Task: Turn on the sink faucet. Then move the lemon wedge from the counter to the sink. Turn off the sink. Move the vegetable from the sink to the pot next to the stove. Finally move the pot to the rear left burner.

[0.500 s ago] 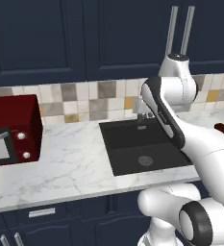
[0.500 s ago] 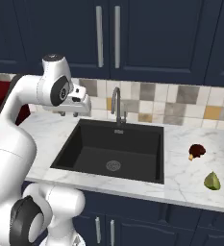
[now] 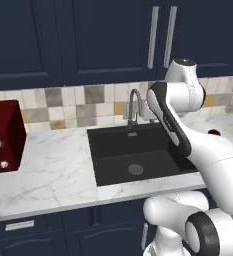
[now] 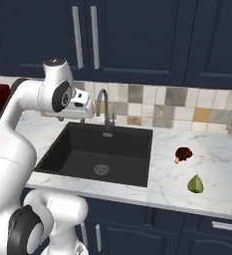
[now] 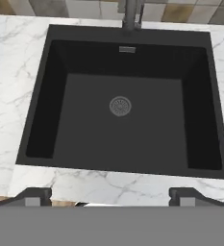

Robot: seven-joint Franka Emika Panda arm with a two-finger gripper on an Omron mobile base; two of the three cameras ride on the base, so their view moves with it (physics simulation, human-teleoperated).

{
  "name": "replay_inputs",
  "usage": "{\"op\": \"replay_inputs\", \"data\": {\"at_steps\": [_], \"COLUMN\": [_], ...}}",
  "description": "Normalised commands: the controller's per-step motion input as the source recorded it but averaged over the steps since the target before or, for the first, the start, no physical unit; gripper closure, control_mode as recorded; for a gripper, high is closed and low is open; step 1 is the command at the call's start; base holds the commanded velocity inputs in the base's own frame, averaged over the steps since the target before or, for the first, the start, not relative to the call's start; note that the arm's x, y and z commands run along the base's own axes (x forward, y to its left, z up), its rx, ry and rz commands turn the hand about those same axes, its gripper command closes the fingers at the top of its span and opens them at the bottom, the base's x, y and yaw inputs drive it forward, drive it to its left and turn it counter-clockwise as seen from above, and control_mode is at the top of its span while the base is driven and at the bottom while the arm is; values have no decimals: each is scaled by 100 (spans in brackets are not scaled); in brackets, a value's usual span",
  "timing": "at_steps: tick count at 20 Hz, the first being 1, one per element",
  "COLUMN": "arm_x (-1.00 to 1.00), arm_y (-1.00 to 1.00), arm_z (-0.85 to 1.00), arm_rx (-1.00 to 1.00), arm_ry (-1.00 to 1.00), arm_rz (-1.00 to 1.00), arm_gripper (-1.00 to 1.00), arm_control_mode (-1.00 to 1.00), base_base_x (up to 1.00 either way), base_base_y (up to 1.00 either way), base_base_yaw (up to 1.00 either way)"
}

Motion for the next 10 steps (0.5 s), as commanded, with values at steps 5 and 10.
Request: {"op": "replay_inputs", "data": {"at_steps": [5,10], "arm_x": [0,0], "arm_y": [0,0], "arm_z": [0,0], "arm_rx": [0,0], "arm_ry": [0,0], "arm_rz": [0,0], "arm_gripper": [-100,-100], "arm_control_mode": [100,100], "base_base_x": [9,26], "base_base_y": [-64,-57], "base_base_yaw": [0,0]}}
